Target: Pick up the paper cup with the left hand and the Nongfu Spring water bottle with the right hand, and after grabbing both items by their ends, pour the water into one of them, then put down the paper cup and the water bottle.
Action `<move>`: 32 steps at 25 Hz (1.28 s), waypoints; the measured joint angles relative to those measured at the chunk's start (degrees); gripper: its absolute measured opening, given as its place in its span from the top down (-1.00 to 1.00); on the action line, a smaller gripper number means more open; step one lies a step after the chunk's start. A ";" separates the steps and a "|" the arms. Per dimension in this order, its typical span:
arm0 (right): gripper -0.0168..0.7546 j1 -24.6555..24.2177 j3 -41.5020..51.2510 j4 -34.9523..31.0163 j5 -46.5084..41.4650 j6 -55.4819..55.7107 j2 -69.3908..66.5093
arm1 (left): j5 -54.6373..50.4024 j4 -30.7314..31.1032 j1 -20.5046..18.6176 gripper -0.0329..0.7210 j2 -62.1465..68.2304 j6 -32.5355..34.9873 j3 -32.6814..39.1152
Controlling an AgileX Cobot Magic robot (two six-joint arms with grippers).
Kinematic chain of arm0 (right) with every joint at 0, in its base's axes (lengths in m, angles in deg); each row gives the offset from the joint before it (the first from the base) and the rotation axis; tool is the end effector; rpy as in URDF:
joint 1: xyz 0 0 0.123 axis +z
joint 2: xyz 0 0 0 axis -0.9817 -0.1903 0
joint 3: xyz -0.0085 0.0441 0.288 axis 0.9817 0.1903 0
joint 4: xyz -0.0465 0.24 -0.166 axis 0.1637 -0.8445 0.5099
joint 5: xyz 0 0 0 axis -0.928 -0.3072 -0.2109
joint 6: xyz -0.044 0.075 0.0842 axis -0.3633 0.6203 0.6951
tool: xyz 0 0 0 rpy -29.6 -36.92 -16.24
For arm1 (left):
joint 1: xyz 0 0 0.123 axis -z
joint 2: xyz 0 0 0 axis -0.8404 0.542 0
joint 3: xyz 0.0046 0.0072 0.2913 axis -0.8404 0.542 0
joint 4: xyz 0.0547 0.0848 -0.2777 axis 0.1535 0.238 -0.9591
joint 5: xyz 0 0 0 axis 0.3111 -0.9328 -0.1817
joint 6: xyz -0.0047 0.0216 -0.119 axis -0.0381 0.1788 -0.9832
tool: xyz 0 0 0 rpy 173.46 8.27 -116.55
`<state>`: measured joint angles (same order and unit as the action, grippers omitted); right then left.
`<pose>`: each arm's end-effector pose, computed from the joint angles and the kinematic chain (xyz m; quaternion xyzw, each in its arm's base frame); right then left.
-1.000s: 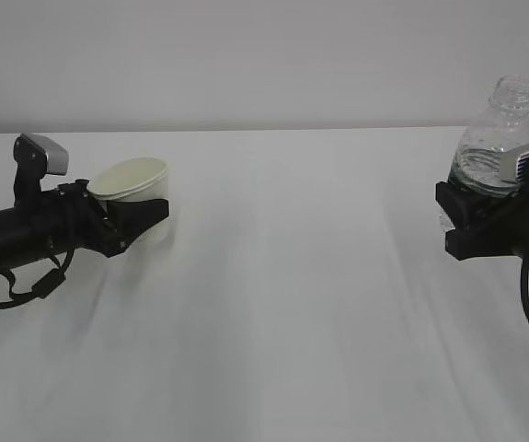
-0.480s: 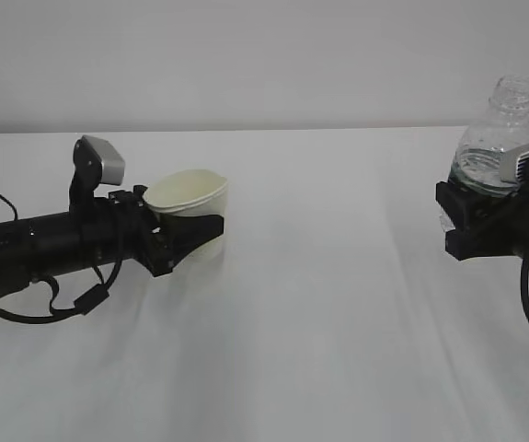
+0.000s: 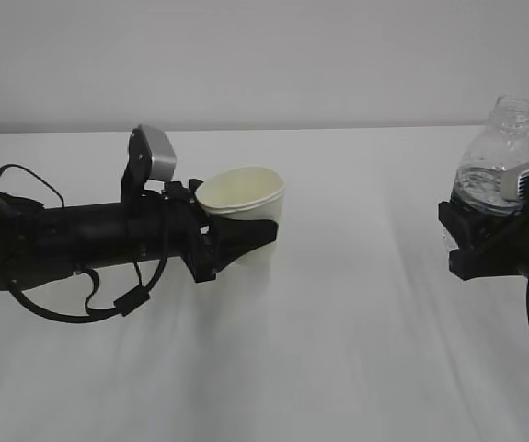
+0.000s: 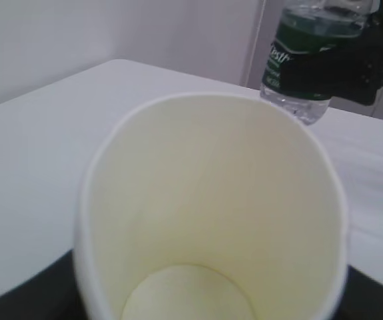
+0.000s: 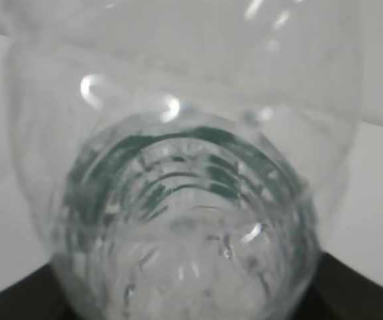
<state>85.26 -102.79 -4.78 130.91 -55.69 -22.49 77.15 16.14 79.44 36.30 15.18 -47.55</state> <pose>0.3033 0.0493 0.1056 -0.1576 0.7782 0.0283 0.6072 0.3451 -0.2399 0.0842 0.4003 0.6362 -0.4213 0.5075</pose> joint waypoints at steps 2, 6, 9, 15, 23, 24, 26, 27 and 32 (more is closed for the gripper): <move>-0.20 0.00 1.05 0.00 -0.26 -0.07 1.11 | 0.00 0.22 1.30 -0.28 0.00 -0.62 -0.41; -0.20 0.00 3.33 -2.21 -0.94 -0.07 4.96 | 0.00 0.41 4.00 -0.28 0.00 -1.09 -1.61; -0.20 0.00 4.79 -3.24 -3.32 -0.07 8.23 | 0.00 0.51 6.08 -0.28 0.92 -1.20 -2.93; -0.20 0.00 6.75 -3.35 -8.05 -0.07 14.80 | 0.00 0.78 11.34 -0.28 2.84 -1.31 -3.56; -0.20 0.00 7.46 -3.35 -18.72 -0.66 23.02 | 0.00 1.42 15.80 -0.28 3.35 -1.39 -3.56; -0.20 0.00 7.46 -3.35 -19.44 -1.41 23.76 | 0.00 1.42 16.05 -0.28 3.35 -1.52 -3.56; -0.20 0.00 7.46 -3.35 -21.24 -2.75 24.60 | -0.10 1.51 16.47 -0.28 3.35 -1.64 -3.56; -0.20 0.00 7.46 -3.35 -22.09 -3.08 24.73 | -0.10 1.51 16.74 -0.28 3.35 -1.64 -3.56; -0.20 0.00 7.46 -3.35 -24.62 -4.00 24.73 | -0.58 1.55 17.17 -0.28 3.35 -1.77 -3.56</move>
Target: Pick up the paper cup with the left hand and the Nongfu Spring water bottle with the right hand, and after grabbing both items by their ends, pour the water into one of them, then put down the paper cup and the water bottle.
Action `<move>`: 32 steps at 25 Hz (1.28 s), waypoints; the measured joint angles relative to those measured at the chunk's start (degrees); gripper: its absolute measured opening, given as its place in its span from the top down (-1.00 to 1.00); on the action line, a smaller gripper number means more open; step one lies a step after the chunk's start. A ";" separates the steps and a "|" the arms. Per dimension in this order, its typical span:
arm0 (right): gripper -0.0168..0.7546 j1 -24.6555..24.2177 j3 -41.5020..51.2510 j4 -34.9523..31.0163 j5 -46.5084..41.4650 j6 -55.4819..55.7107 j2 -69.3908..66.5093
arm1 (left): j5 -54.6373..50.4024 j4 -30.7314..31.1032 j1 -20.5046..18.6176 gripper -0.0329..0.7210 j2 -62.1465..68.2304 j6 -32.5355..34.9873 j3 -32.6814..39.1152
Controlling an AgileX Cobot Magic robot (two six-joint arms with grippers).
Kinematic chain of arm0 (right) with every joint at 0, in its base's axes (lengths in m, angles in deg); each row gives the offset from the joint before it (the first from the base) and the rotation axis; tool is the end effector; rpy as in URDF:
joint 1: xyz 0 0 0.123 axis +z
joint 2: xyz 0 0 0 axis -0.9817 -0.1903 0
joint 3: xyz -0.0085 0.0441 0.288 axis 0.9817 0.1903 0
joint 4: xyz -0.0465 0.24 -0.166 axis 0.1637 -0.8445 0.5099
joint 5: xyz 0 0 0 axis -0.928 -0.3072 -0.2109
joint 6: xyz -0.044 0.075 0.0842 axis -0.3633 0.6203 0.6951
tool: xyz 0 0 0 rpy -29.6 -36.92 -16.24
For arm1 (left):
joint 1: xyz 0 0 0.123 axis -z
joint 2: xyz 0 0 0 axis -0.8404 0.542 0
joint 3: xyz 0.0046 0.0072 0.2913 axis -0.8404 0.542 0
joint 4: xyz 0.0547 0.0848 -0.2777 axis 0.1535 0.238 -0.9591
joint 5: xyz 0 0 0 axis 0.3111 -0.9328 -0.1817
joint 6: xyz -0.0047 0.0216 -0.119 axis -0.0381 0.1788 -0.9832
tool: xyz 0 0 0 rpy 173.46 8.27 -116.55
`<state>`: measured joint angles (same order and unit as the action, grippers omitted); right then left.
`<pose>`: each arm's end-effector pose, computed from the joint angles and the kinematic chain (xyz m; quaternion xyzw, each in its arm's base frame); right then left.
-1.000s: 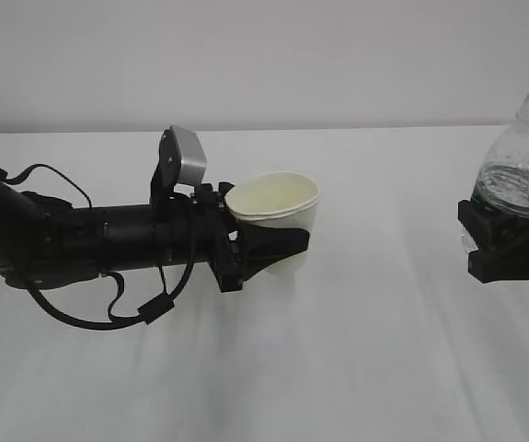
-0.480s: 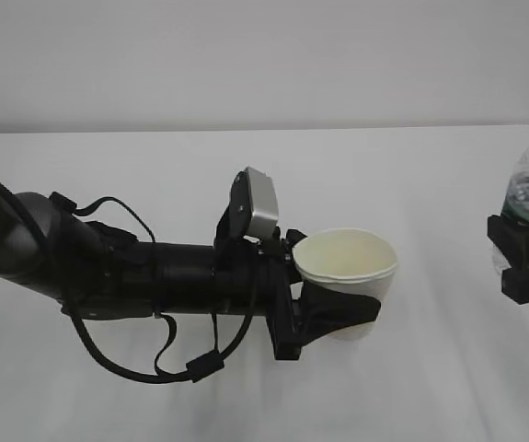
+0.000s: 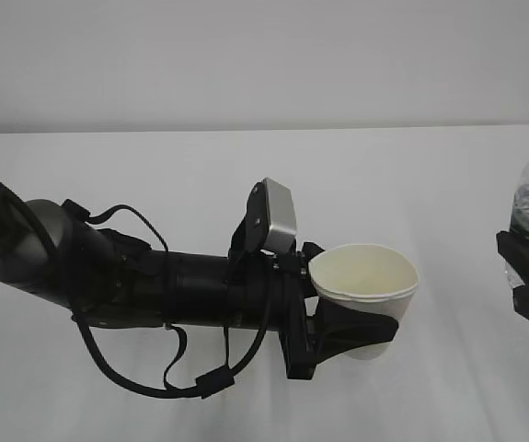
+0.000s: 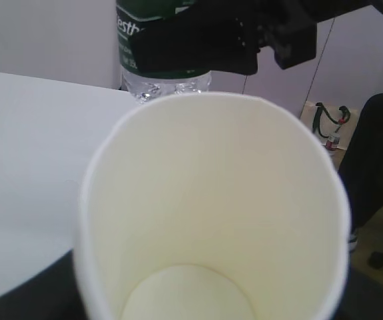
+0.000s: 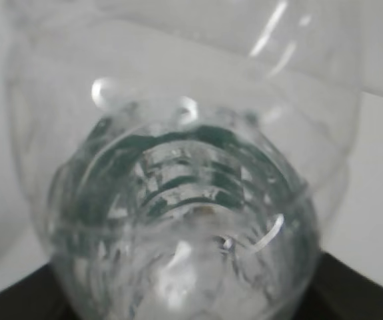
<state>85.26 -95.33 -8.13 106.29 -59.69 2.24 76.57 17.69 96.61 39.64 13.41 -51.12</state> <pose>0.2502 0.0337 0.1424 -0.1643 0.8144 -0.0190 0.5563 0.2676 -0.3398 0.0720 0.4941 0.5736 -0.4957 0.4256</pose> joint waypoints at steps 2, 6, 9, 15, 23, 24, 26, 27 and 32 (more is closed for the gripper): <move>-0.20 0.00 0.00 0.10 -0.13 -1.30 0.00 | -0.22 0.00 0.00 -0.28 0.00 -0.57 0.00; -0.20 0.00 0.00 0.10 -0.13 -5.16 0.00 | -1.29 0.00 0.00 -0.28 0.00 -1.37 0.00; -0.20 0.00 0.00 0.10 -0.13 -7.44 0.00 | -1.29 0.00 0.00 -0.28 0.00 -1.45 0.00; -0.20 0.00 0.00 0.10 -0.13 -12.93 0.00 | -1.29 0.00 0.00 -0.28 0.00 -1.58 0.00; -0.20 0.00 0.00 0.10 -0.13 -20.84 0.00 | -1.37 0.00 0.00 -0.28 0.00 -1.58 0.00; -0.19 0.00 0.00 0.10 -0.13 -21.95 0.00 | -1.37 0.00 0.00 -0.28 0.00 -1.58 0.00; -0.19 0.00 0.00 0.10 -0.13 -24.03 0.00 | -1.37 0.00 0.09 -0.28 0.00 -1.58 0.00; -0.19 0.00 0.00 0.10 -0.13 -25.23 0.00 | -1.61 0.00 0.20 -0.28 0.00 -1.58 0.00; -0.19 0.00 0.00 0.10 -0.13 -30.21 0.00 | -2.64 0.00 1.70 -0.28 0.00 -1.58 0.00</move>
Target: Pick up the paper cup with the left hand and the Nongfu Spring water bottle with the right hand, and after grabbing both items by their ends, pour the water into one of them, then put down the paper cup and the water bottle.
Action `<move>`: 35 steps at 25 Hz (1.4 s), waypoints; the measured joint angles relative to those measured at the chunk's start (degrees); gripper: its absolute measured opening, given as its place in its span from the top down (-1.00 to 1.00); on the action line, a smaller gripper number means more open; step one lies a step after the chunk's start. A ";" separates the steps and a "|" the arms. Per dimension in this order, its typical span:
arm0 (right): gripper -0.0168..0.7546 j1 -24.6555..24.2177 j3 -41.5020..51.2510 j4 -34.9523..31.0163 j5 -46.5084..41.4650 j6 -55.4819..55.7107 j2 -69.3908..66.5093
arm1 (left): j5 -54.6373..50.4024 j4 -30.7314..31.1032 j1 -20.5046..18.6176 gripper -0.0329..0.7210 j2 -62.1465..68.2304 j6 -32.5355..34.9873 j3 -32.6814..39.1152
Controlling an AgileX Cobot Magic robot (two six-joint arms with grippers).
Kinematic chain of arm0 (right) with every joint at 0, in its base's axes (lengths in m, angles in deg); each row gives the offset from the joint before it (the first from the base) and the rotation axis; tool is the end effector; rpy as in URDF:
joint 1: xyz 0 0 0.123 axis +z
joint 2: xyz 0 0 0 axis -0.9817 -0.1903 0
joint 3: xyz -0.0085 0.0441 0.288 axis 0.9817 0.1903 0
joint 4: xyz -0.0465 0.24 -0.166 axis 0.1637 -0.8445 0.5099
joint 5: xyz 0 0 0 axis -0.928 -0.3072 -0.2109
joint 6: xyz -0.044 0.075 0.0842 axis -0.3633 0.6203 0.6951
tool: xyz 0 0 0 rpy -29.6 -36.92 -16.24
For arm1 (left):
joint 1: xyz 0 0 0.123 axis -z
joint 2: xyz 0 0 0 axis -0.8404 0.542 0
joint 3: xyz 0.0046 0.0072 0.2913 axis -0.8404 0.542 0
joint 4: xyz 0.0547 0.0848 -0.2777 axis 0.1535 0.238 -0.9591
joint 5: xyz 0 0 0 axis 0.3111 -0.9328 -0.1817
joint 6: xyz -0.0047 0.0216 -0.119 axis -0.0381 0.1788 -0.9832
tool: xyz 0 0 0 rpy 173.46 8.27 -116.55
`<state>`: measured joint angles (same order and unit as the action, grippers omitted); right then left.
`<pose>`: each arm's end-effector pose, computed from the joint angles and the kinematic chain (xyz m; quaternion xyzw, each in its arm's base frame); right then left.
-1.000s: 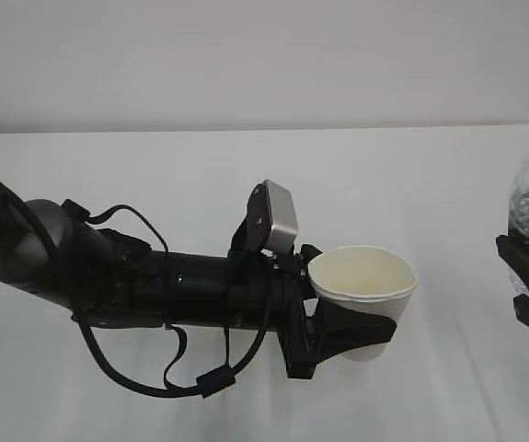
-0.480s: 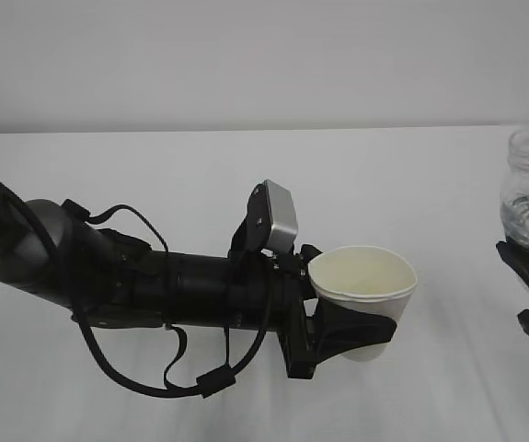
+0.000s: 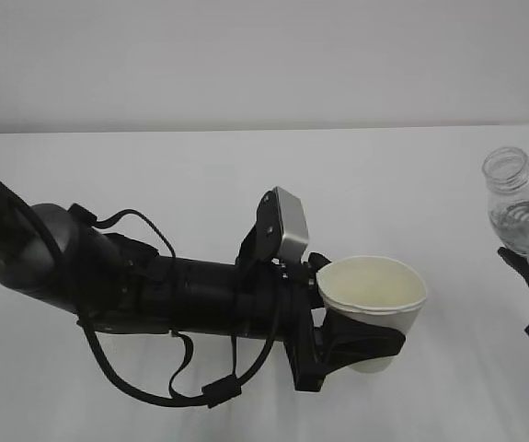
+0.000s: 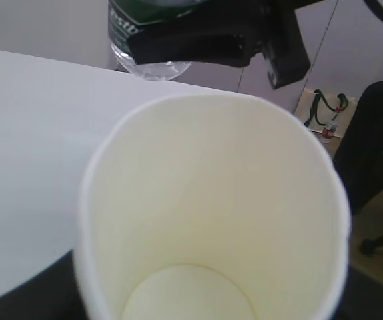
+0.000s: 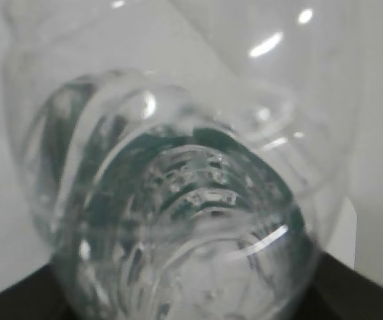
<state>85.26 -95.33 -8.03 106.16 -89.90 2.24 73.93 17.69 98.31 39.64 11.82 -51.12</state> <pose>0.2501 0.0337 0.1422 -0.3719 0.7436 -0.1631 0.5312 0.2596 -0.3468 0.0670 0.4990 0.5873 -0.4908 0.4064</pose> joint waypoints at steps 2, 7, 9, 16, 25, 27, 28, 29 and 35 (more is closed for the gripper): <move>-0.19 0.00 0.00 0.00 0.00 -1.86 0.00 | -0.13 0.00 0.60 -0.27 0.00 0.00 0.00; -0.19 0.00 0.00 0.00 0.00 -7.32 0.00 | -0.35 -0.85 2.31 -0.27 0.00 -0.05 0.00; -0.19 0.00 0.00 0.00 0.00 -8.01 0.00 | -0.35 -1.89 2.45 -0.27 0.00 -0.05 0.00; -0.19 0.00 0.00 0.00 0.33 -13.80 0.00 | -0.42 -2.71 2.45 -0.27 0.00 -0.13 0.00; -0.19 0.00 0.00 0.00 3.05 -16.42 0.00 | -0.56 -2.60 2.45 -0.27 0.00 -0.19 0.00; -0.19 0.00 0.00 0.00 3.08 -17.36 0.00 | -0.56 -2.36 2.45 -0.27 0.00 -0.19 0.00; -0.19 0.00 0.00 0.00 3.17 -17.98 0.00 | -0.56 -2.10 2.45 -0.27 0.00 -0.19 0.00; -0.18 0.00 0.00 0.00 3.17 -18.41 0.00 | -0.56 -1.78 2.45 -0.27 0.00 -0.19 0.00; -0.18 0.00 0.00 0.10 3.28 -23.89 0.00 | -0.56 -0.99 2.45 -0.27 0.00 -0.62 0.00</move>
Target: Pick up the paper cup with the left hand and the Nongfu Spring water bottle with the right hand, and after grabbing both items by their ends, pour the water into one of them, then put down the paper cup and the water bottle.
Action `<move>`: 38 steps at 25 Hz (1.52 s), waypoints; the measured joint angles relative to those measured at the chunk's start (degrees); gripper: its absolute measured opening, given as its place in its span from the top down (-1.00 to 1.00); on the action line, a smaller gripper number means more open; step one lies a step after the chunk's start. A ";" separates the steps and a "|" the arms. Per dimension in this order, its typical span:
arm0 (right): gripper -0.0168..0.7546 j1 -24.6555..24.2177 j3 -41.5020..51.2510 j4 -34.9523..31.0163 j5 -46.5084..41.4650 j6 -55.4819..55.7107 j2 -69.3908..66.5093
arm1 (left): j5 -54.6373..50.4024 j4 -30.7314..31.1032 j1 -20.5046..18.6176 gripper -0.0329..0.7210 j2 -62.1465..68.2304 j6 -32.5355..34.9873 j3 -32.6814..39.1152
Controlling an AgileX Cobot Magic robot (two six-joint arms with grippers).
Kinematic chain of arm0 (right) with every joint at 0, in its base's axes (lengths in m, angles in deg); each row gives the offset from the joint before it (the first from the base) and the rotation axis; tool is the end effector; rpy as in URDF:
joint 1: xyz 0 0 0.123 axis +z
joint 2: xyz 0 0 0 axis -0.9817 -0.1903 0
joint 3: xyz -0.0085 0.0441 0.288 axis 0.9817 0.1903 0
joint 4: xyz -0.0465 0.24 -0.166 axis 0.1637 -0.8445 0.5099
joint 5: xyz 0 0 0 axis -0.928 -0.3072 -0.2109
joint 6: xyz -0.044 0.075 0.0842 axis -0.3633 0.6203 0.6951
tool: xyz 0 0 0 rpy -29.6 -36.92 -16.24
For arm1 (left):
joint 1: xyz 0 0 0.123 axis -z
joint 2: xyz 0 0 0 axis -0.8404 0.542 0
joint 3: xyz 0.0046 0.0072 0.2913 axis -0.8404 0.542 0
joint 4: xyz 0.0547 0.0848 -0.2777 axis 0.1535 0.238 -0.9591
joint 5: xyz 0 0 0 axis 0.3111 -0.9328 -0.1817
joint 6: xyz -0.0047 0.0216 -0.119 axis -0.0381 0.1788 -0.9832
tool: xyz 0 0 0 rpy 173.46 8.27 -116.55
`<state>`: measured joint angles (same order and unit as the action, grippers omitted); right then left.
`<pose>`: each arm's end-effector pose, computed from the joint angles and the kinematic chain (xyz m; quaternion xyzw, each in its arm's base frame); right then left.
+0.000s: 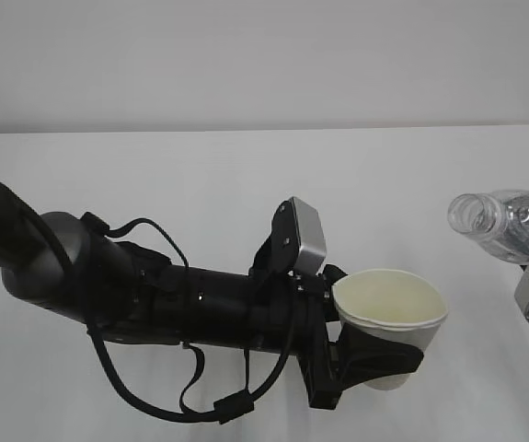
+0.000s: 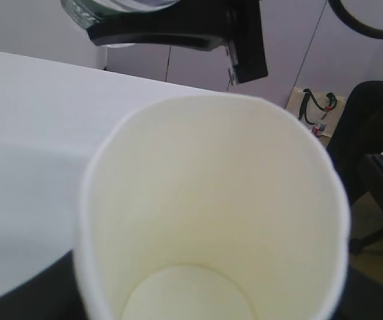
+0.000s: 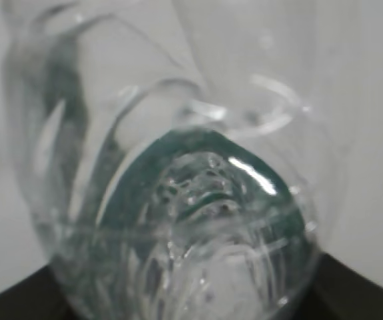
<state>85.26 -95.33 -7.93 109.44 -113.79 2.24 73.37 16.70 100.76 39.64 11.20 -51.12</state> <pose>0.2524 0.0348 0.1486 -0.5092 0.6366 -0.2794 0.5073 0.2467 -0.3576 0.0666 0.5022 0.5858 -0.4980 0.3958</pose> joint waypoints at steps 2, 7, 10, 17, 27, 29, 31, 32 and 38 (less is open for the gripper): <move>-0.18 0.00 0.00 0.11 0.10 -1.42 0.00 | 0.00 0.11 0.00 -0.27 0.00 0.00 0.00; -0.18 0.00 0.00 0.75 0.10 -3.35 0.00 | 0.00 0.46 0.00 -0.27 0.00 0.00 0.00; -0.18 0.00 0.00 0.86 0.89 -3.72 0.00 | 0.00 0.59 0.00 -0.27 0.00 -0.08 0.00; -0.18 0.00 0.00 0.94 1.33 -3.86 0.00 | 0.00 0.71 0.00 -0.27 0.00 -0.08 0.00; -0.18 0.00 0.00 0.94 1.44 -3.86 0.00 | -0.24 0.81 0.00 -0.27 0.00 1.50 0.00; -0.18 0.00 0.00 0.94 1.93 -3.86 0.00 | -1.82 1.04 0.00 -0.27 0.00 1.70 0.00; -0.18 0.00 0.00 0.94 2.70 -3.86 0.00 | -3.09 1.70 0.00 -0.27 0.00 2.52 0.00; -0.18 0.00 0.00 0.94 2.84 -3.86 0.00 | -3.50 2.08 0.00 -0.27 0.00 2.80 0.00; -0.18 0.00 0.00 1.08 2.93 -4.30 0.00 | -3.93 2.24 0.00 -0.27 0.00 4.65 0.00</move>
<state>85.26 -95.33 -6.85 112.37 -118.09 2.24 69.44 18.94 100.76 39.64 15.85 -51.12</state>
